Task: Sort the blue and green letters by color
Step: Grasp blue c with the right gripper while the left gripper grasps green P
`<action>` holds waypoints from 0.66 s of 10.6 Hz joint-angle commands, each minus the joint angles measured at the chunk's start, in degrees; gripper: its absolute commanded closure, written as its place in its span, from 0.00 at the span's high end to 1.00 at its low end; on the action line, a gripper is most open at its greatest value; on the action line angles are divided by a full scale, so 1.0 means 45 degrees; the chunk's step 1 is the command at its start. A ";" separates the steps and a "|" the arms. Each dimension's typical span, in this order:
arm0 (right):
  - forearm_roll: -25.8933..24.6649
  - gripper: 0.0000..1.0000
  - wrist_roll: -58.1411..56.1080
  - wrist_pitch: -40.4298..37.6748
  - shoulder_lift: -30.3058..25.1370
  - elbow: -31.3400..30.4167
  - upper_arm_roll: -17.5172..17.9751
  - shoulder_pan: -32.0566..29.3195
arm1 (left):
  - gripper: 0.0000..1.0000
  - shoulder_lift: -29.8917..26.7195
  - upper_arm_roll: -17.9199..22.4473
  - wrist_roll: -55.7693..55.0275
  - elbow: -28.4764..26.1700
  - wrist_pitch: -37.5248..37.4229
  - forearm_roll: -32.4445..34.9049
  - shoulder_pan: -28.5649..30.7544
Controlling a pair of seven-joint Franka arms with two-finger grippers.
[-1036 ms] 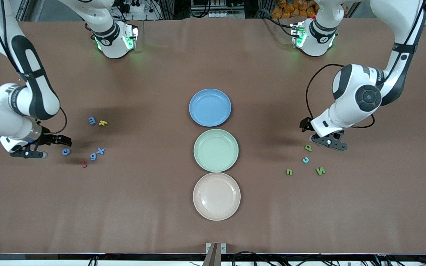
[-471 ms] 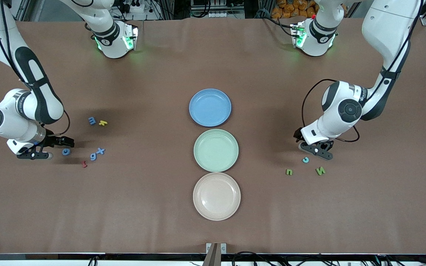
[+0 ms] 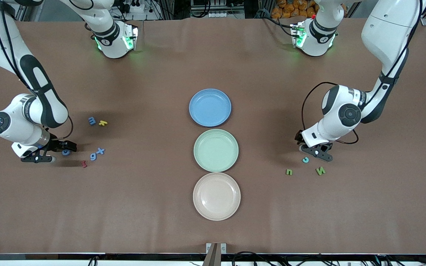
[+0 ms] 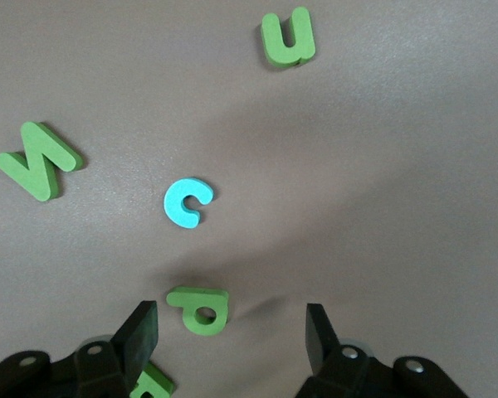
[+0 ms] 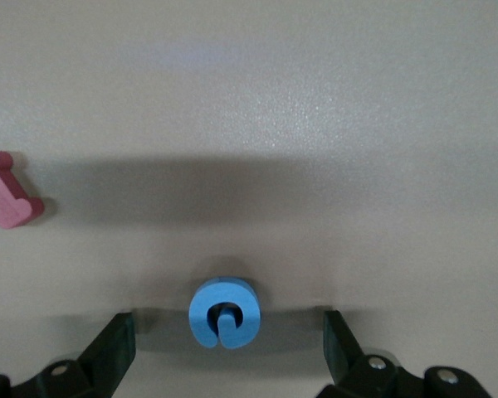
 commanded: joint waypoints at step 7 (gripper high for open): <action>0.0175 0.13 -0.0136 0.0094 0.0082 0.0260 0.0173 -0.0151 | 0.64 0.0799 0.0258 0.0114 0.0512 0.0117 0.0801 0.0113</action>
